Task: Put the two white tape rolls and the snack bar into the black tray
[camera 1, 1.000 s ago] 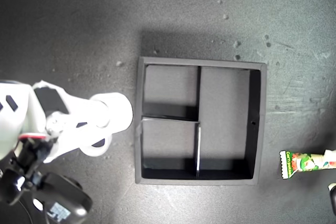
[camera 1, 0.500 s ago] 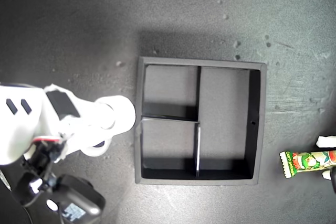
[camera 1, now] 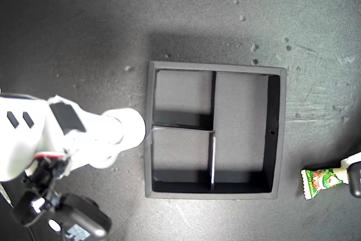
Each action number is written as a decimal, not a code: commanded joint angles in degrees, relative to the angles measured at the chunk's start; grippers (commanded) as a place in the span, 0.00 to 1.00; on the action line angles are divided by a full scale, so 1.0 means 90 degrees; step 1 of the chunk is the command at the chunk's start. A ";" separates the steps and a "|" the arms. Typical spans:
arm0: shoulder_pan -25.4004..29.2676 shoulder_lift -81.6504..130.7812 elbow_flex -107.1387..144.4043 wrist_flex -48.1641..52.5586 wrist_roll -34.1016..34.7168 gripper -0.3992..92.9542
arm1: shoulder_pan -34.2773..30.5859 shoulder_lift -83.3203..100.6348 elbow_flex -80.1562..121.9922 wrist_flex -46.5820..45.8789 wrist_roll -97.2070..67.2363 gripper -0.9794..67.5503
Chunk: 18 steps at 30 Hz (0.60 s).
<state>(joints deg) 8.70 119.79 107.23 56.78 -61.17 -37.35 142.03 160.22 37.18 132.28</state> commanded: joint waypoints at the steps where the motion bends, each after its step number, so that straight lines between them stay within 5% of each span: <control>1: 0.0039 0.0146 -0.0449 0.0000 0.0059 0.01 | 0.0908 0.0332 -0.1787 0.1875 -0.3857 0.01; 7: 0.0107 -0.0225 -0.0977 0.0127 0.0107 0.01 | 0.2646 0.0215 -0.4033 0.2402 -0.7812 0.01; 14: 0.0293 -0.0928 -0.1221 0.0127 -0.0381 0.01 | 0.3105 0.0215 -0.4463 0.2080 -1.2236 0.01; 16: 0.0332 -0.1035 -0.1182 0.0156 -0.0566 0.01 | 0.3672 0.0215 -0.4346 0.1572 -1.1270 0.01; 18: 0.0371 -0.1084 -0.1133 0.0176 -0.0654 0.01 | 0.4570 0.0312 -0.3906 0.1436 -0.7793 0.01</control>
<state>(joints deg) 11.07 110.13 99.58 58.10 -65.30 -4.75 143.53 122.87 53.17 132.28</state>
